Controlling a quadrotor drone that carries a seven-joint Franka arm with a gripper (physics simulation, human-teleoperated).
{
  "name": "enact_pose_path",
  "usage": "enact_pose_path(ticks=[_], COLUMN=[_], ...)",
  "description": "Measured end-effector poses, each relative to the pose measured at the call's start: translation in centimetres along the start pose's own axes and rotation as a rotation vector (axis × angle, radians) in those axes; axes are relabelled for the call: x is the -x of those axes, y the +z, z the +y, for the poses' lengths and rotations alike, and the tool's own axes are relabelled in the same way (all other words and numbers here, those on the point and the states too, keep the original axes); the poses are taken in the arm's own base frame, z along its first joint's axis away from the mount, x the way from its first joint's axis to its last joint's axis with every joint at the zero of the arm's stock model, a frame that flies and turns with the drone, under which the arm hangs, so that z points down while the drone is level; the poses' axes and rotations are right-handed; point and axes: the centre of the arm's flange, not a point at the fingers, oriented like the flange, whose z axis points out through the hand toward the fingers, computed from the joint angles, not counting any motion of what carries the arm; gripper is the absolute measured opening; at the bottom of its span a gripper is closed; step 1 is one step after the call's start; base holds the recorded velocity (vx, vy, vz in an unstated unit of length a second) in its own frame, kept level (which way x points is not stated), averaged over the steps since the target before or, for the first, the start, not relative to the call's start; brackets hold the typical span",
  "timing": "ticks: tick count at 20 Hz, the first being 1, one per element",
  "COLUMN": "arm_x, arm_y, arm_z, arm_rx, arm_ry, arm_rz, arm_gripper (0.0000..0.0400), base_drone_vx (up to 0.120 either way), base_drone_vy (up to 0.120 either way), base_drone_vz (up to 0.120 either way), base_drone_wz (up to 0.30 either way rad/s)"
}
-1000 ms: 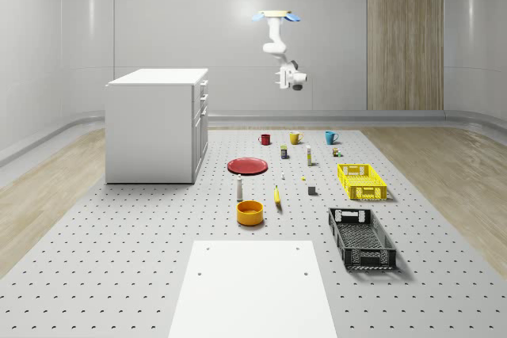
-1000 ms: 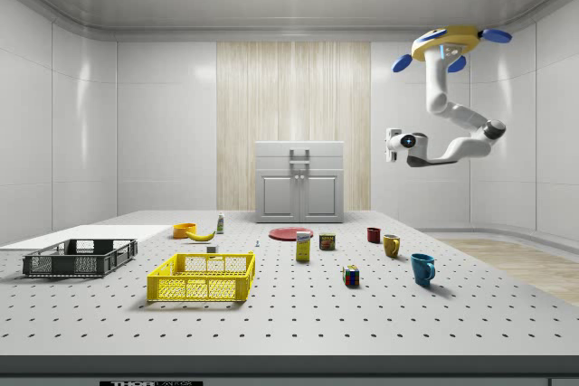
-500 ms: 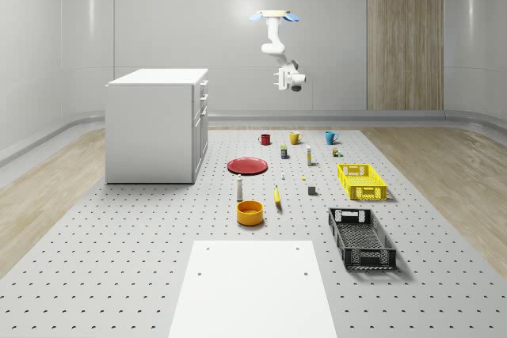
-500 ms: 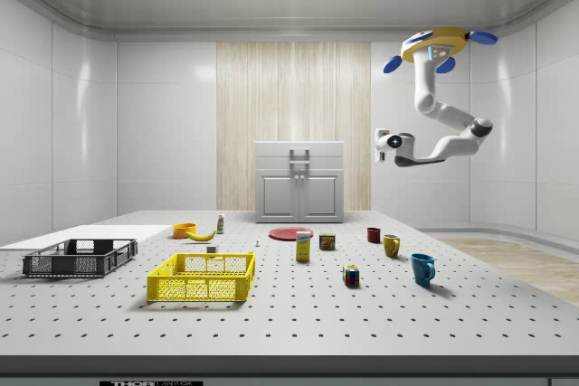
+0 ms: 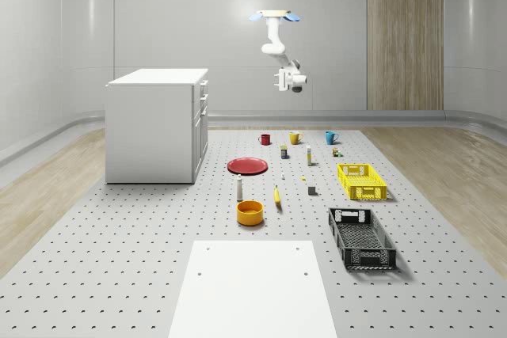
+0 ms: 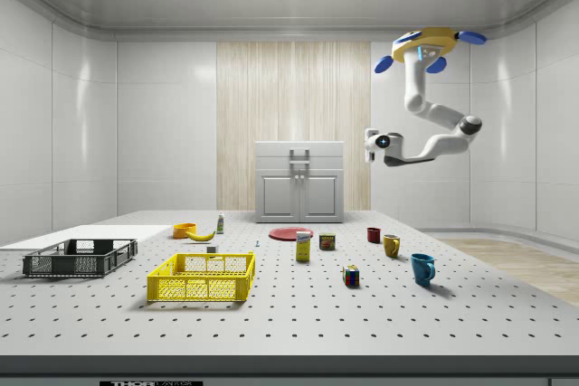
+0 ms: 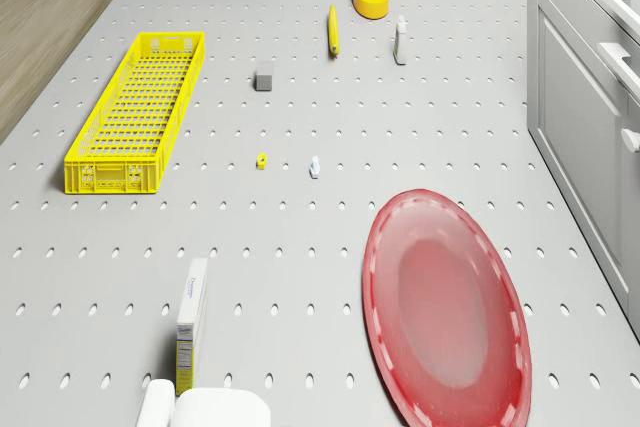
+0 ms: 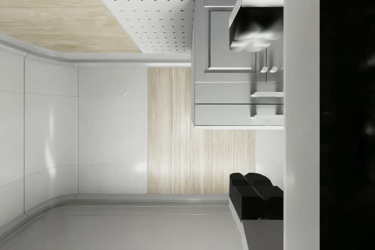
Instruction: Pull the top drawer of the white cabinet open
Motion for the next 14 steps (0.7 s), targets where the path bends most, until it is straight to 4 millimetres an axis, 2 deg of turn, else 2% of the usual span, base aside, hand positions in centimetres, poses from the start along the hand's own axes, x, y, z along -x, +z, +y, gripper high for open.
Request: enact_pose_path(ticks=[14], arm_x=[0.00], arm_y=[0.00], arm_z=[0.00], arm_rx=[0.000], arm_ry=[0.000], arm_rz=[0.000], arm_gripper=[0.0305], base_drone_vx=[0.120], base_drone_vy=[0.000], base_drone_vz=[0.000], base_drone_wz=[0.000])
